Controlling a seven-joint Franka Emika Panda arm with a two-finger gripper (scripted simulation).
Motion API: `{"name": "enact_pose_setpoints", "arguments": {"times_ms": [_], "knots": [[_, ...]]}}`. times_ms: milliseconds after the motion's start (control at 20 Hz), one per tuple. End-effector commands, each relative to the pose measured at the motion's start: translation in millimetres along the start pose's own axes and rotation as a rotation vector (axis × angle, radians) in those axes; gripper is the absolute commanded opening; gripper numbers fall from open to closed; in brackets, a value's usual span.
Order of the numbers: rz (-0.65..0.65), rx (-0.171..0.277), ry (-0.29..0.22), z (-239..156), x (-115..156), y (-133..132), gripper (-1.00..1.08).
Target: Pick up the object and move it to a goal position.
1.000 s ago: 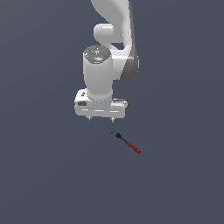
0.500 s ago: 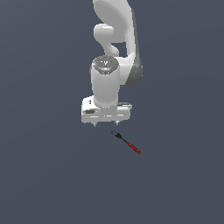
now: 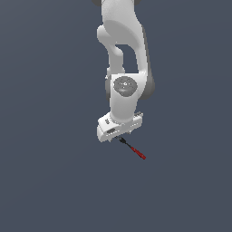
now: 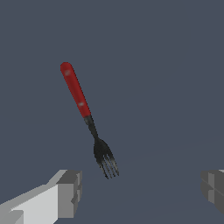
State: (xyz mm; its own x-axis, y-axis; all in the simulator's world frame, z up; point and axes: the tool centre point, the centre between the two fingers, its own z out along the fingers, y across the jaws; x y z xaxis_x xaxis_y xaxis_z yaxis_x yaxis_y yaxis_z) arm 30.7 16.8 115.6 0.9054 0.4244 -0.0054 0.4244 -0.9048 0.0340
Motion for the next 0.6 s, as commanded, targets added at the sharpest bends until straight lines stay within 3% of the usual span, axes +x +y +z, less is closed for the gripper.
{"name": "enact_pose_setpoints", "arguments": {"times_ms": [0,550], "knots": [[-0.092,0.006,0.001,13,8,-11,1.0],[-0.348,0.028,0.009,51,27,-47,1.0]]}}
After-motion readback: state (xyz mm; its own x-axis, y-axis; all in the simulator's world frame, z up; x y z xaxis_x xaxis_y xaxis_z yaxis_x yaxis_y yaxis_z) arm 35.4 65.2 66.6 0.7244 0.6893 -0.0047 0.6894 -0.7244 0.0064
